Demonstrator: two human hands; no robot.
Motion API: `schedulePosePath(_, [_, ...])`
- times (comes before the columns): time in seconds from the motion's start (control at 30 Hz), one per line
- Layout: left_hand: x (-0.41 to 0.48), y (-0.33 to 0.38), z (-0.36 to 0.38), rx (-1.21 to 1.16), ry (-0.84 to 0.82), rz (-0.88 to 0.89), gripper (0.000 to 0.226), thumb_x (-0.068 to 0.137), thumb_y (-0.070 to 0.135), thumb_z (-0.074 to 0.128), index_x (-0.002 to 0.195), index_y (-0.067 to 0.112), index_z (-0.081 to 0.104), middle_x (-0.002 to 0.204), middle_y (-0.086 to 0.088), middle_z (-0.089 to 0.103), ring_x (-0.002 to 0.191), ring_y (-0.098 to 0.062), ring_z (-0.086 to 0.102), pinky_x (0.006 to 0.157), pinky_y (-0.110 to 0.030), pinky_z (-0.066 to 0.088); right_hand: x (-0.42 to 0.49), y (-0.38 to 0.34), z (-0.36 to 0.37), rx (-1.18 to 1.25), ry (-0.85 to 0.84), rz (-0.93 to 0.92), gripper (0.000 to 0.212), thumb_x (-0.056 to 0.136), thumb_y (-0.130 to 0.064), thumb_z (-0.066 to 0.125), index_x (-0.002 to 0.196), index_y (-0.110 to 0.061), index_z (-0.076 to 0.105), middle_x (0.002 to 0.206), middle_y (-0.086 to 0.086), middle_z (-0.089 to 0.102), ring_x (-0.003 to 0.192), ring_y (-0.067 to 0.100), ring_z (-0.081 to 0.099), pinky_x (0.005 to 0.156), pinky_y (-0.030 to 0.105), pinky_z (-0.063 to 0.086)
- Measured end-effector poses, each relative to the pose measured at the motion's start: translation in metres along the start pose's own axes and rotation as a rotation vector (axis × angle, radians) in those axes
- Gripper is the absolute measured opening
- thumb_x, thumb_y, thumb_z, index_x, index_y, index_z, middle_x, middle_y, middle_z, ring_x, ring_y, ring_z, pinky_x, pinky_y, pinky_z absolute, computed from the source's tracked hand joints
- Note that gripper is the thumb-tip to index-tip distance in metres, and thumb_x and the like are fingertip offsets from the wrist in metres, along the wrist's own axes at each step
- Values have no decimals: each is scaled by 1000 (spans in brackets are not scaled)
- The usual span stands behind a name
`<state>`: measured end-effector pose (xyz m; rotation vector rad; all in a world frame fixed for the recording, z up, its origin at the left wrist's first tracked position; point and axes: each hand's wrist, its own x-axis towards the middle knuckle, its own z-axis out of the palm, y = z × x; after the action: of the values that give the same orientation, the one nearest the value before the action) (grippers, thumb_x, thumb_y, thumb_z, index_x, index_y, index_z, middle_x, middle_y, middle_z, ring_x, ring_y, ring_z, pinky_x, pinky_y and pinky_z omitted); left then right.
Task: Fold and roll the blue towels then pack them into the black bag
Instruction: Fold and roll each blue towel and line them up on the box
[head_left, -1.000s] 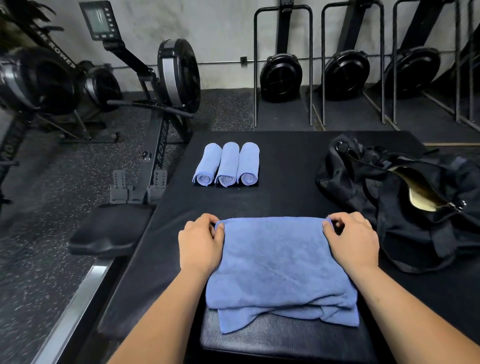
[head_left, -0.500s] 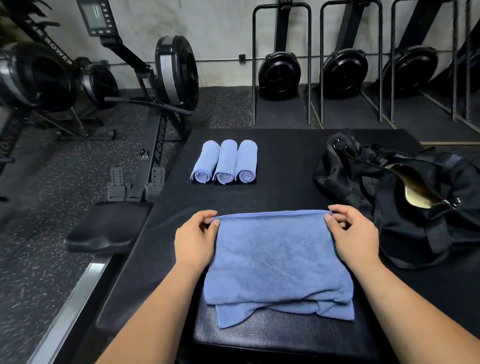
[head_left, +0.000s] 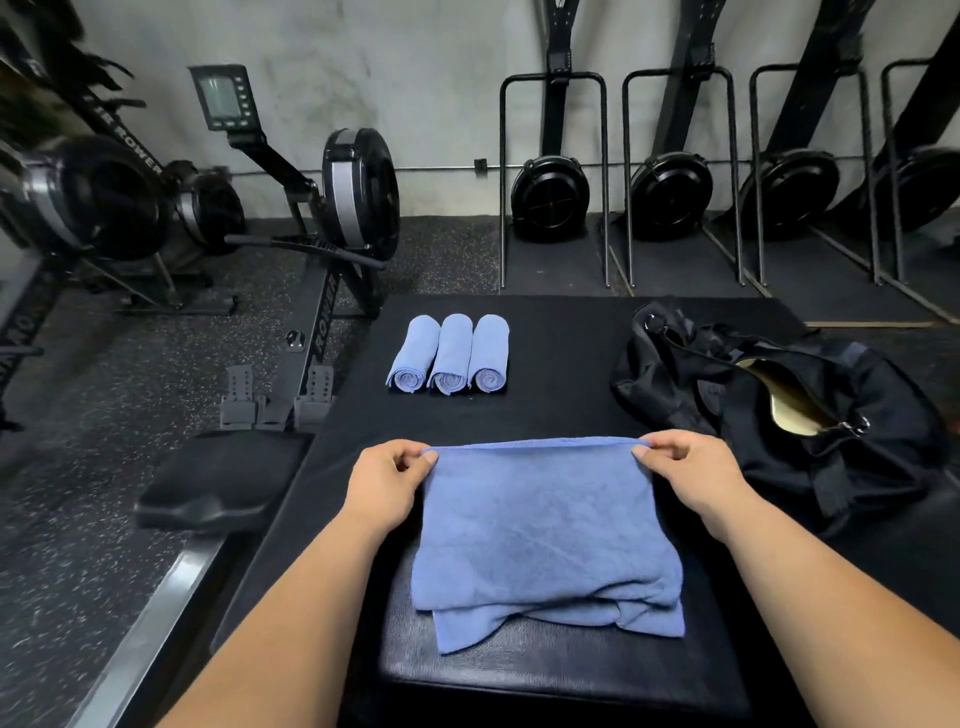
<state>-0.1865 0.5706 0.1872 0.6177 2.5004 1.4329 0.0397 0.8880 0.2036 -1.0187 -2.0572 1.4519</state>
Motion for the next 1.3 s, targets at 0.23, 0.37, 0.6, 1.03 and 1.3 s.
schedulePosePath(0.23, [-14, 32, -41, -55, -30, 15, 5, 90, 20, 84, 87, 21, 81, 81, -7, 77, 66, -8, 59, 70, -25, 48, -22, -40, -21, 76, 26, -49, 12, 82, -10, 89, 89, -12, 80, 75, -1, 77, 66, 4, 67, 62, 7, 48])
schedulePosePath(0.37, [-23, 63, -71, -26, -21, 105, 5, 88, 16, 85, 89, 19, 81, 78, -6, 77, 67, -6, 63, 70, -19, 48, -40, -76, -42, 81, 19, -125, 14, 80, -14, 91, 89, -13, 80, 79, 2, 77, 64, 1, 65, 63, 10, 47])
schedulePosePath(0.6, [-44, 130, -120, -10, -12, 259, 7, 86, 14, 87, 89, 14, 81, 70, 8, 74, 67, 1, 64, 69, -14, 48, -65, -134, -83, -64, -47, -295, 8, 86, -15, 85, 92, -17, 81, 63, -10, 69, 61, 4, 55, 65, 24, 40])
schedulePosePath(1.03, [-68, 207, -172, 151, 138, 448, 11, 90, 26, 82, 82, 32, 78, 77, 14, 76, 73, -5, 68, 70, -25, 52, -110, -207, -112, 17, 175, -545, 3, 89, -22, 84, 88, -24, 82, 82, -1, 79, 74, 9, 65, 66, 13, 48])
schedulePosePath(1.3, [-81, 220, -185, 206, 295, 495, 10, 89, 25, 83, 84, 32, 77, 78, 15, 75, 78, -4, 70, 71, -22, 49, -118, -221, -116, 58, 261, -533, 3, 89, -29, 84, 88, -27, 82, 81, -5, 78, 75, 11, 67, 76, 31, 53])
